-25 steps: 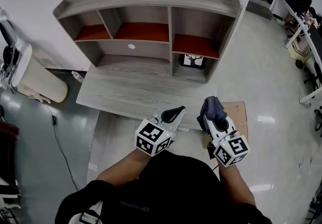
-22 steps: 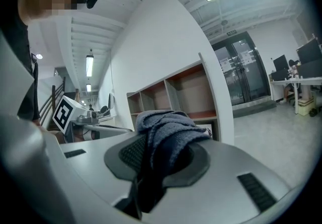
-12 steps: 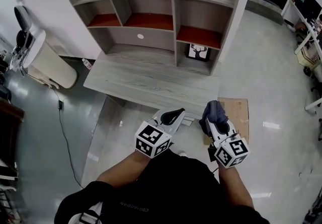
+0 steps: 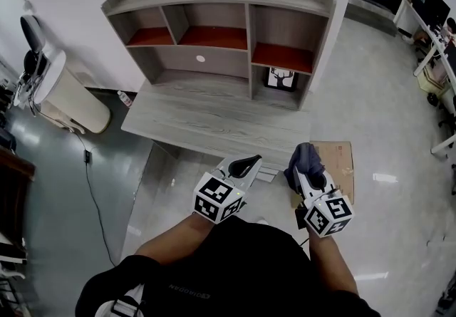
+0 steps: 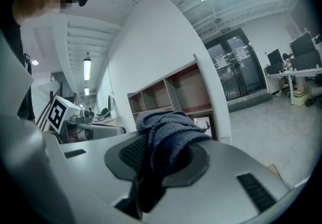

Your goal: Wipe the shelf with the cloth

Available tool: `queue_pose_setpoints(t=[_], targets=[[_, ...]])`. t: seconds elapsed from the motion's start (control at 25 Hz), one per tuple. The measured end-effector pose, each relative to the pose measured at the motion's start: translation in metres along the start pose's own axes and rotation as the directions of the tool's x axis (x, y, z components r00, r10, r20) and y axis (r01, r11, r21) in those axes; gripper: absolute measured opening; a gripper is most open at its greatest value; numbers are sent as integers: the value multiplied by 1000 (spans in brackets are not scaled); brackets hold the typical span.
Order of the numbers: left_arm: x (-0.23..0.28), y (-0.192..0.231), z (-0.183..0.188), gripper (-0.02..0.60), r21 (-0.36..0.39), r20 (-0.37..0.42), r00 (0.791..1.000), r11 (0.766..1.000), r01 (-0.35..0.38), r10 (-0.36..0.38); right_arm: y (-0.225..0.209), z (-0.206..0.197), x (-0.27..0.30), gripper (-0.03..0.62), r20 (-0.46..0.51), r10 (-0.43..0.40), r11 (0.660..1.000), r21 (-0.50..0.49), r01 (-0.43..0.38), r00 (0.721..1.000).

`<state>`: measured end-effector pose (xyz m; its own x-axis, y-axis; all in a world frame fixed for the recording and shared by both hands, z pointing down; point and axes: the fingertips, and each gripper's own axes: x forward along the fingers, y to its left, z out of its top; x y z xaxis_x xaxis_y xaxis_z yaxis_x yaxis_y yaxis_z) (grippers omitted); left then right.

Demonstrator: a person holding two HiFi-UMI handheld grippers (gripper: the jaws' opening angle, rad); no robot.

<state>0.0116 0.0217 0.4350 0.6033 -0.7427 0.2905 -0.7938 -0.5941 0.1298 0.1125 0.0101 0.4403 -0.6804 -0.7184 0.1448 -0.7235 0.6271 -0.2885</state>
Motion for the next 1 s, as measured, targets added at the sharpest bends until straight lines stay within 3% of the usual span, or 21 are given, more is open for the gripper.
queue_pose_setpoints(t=[1.0], targets=[[-22, 58, 8, 8, 9, 11, 999, 999, 43, -43, 47, -8, 46, 89, -20, -61, 996, -73, 59, 998]])
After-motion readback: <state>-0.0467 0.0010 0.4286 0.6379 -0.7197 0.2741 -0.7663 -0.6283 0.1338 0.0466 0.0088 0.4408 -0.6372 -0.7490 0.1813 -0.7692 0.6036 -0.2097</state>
